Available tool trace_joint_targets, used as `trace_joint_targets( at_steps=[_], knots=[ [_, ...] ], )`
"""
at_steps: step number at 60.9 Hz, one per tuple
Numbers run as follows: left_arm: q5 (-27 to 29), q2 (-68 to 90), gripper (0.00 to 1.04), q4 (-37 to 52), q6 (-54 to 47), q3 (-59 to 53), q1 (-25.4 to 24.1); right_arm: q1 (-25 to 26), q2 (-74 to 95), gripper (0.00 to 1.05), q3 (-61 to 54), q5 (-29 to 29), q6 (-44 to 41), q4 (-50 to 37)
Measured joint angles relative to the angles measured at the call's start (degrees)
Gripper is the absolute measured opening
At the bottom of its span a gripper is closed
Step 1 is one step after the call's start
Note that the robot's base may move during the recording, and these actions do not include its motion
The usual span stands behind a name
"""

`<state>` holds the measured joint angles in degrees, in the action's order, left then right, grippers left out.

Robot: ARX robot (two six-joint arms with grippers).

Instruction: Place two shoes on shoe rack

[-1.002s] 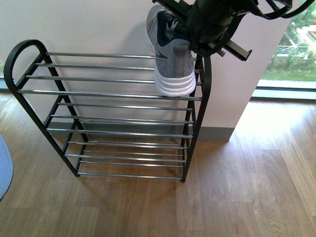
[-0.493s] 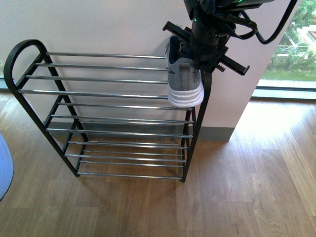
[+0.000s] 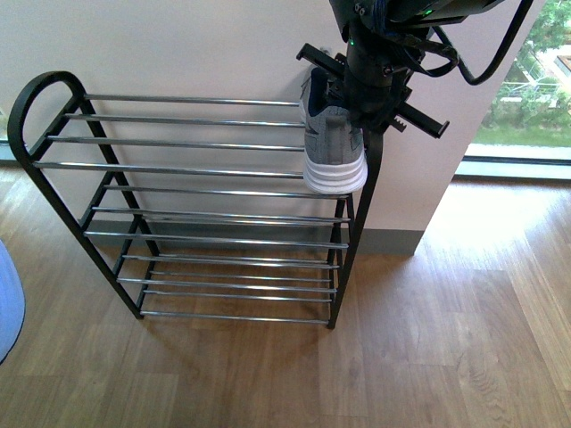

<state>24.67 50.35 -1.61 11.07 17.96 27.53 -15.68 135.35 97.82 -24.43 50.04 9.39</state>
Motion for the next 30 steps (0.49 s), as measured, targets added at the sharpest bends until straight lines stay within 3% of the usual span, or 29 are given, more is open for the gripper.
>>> trace_joint_targets(
  at_steps=[12, 26, 30],
  knots=[
    [0.0, 0.0, 0.02, 0.0, 0.0, 0.0, 0.0, -0.3, -6.8, 0.56, -7.5, 2.2, -4.3, -8.2],
    [0.0, 0.0, 0.02, 0.0, 0.0, 0.0, 0.0, -1.1, -18.7, 0.92, -21.0, 13.4, -12.3, -22.1],
    [0.0, 0.0, 0.02, 0.0, 0.0, 0.0, 0.0, -1.1, -22.5, 0.97, -25.8, 16.7, -14.9, -25.8]
  ],
)
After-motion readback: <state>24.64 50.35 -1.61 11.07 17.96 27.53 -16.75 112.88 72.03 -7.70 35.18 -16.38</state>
